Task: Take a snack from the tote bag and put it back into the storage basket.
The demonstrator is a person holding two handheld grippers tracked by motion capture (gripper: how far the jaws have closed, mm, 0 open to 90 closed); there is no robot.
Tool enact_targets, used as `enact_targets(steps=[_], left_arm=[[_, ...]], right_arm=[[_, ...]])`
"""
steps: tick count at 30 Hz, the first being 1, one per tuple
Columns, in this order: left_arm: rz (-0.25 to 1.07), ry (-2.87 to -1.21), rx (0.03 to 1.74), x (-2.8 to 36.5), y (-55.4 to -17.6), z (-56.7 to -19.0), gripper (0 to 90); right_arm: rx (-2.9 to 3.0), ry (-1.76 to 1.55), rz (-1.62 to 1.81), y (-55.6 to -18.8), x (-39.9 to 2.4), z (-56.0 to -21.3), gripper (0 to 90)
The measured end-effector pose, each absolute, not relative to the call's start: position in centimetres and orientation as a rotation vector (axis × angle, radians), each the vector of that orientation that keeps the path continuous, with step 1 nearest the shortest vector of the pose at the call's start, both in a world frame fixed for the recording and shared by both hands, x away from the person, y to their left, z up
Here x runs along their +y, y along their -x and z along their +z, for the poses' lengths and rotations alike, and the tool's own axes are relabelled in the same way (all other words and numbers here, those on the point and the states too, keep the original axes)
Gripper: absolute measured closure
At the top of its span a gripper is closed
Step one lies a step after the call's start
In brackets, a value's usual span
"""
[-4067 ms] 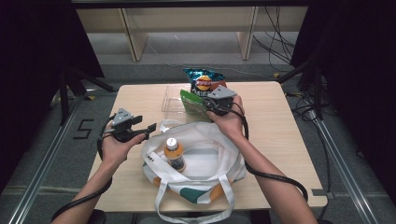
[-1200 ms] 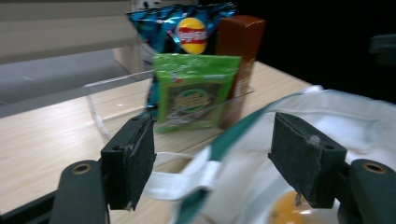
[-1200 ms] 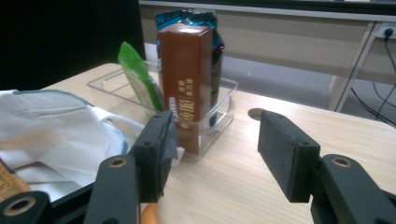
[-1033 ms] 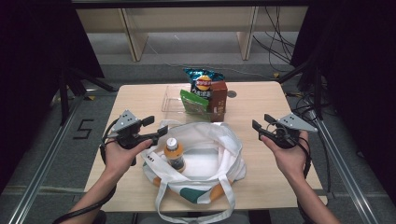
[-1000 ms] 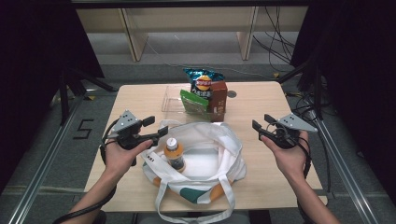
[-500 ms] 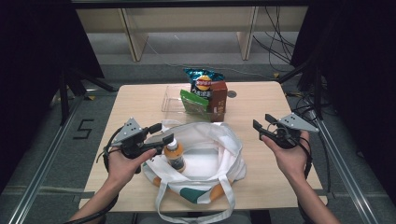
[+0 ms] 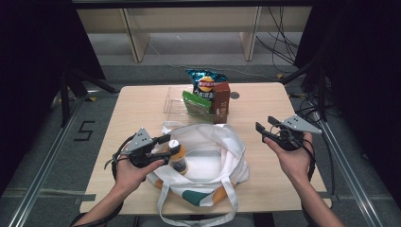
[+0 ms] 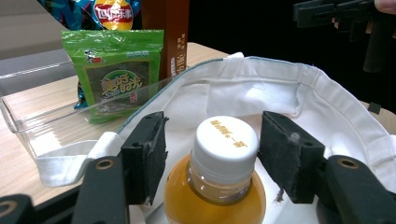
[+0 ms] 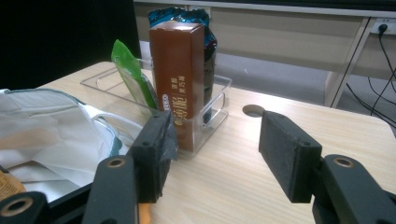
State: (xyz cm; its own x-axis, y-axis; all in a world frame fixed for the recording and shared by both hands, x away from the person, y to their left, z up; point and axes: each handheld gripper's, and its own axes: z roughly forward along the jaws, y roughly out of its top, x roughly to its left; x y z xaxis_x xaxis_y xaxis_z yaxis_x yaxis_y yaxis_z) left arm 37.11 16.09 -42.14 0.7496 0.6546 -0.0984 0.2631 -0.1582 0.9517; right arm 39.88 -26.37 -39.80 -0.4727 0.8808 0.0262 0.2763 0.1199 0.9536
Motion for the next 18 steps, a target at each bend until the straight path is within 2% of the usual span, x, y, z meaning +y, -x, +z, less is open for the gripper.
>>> enact_targets(steps=[11,18], left_arm=[[0.393,-1.752,0.708,16.04,-37.37,-43.09,46.2],[0.424,-1.736,0.694,15.76,-37.00,-43.23,55.3]], right_arm=[[1.827,-1.134,1.366,-39.80,-26.25,-39.87,45.0],[1.833,-1.110,1.354,-39.87,-26.19,-39.86,44.9]])
